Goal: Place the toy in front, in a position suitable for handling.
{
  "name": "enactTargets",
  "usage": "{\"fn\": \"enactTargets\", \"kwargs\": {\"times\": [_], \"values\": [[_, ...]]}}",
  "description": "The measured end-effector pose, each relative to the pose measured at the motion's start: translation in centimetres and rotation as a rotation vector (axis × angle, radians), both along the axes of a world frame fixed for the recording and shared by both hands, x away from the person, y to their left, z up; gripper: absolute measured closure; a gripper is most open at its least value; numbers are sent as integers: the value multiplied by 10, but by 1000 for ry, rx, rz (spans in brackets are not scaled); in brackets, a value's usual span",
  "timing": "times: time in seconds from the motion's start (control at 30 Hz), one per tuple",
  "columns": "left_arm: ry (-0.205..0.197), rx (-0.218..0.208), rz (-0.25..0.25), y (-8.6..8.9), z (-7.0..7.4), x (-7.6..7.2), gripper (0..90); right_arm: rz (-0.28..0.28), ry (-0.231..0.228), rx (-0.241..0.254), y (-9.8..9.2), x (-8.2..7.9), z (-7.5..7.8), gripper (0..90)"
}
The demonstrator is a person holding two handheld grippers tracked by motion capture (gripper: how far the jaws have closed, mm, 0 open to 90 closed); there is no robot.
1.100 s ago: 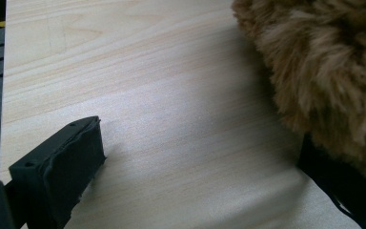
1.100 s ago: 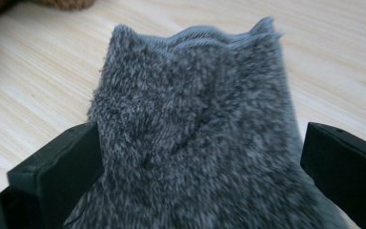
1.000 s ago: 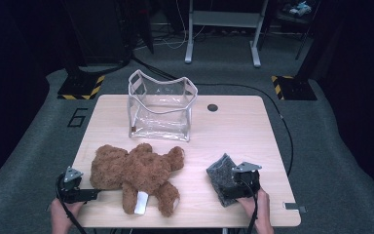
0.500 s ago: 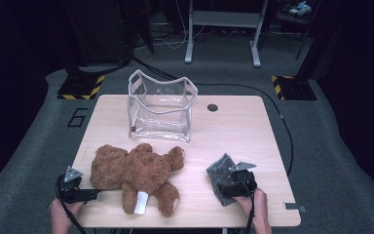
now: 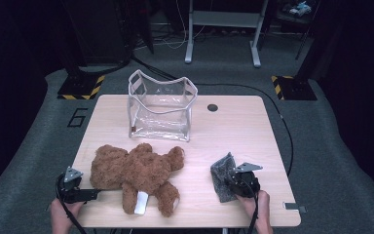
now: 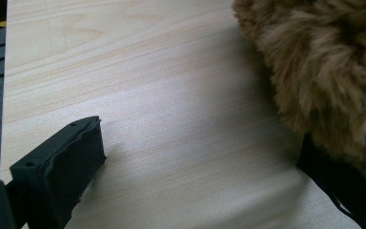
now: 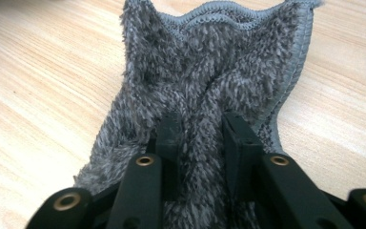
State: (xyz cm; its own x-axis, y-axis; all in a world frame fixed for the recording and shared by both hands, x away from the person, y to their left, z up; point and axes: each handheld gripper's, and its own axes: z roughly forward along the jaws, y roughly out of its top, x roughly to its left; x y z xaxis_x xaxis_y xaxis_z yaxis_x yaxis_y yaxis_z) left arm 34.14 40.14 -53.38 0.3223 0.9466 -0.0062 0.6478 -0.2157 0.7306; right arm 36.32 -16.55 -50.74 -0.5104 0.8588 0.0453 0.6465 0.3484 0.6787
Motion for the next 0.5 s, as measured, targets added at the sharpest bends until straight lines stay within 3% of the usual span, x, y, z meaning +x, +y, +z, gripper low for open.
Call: {"fn": "enactTargets", "kwargs": {"times": [0.07,0.17,0.3,0.5], "values": [[1,0,1,0,0,0,9,-10,2,16,-1,-2,1,728],[0,-1,2,0,0,0,10,5,-30,11,-6,-3,3,734],[0,-1,2,0,0,0,10,-25,-52,46,-13,-6,13,735],[0,0,1,0,0,0,10,-57,-86,54,-24,-8,24,735]]}}
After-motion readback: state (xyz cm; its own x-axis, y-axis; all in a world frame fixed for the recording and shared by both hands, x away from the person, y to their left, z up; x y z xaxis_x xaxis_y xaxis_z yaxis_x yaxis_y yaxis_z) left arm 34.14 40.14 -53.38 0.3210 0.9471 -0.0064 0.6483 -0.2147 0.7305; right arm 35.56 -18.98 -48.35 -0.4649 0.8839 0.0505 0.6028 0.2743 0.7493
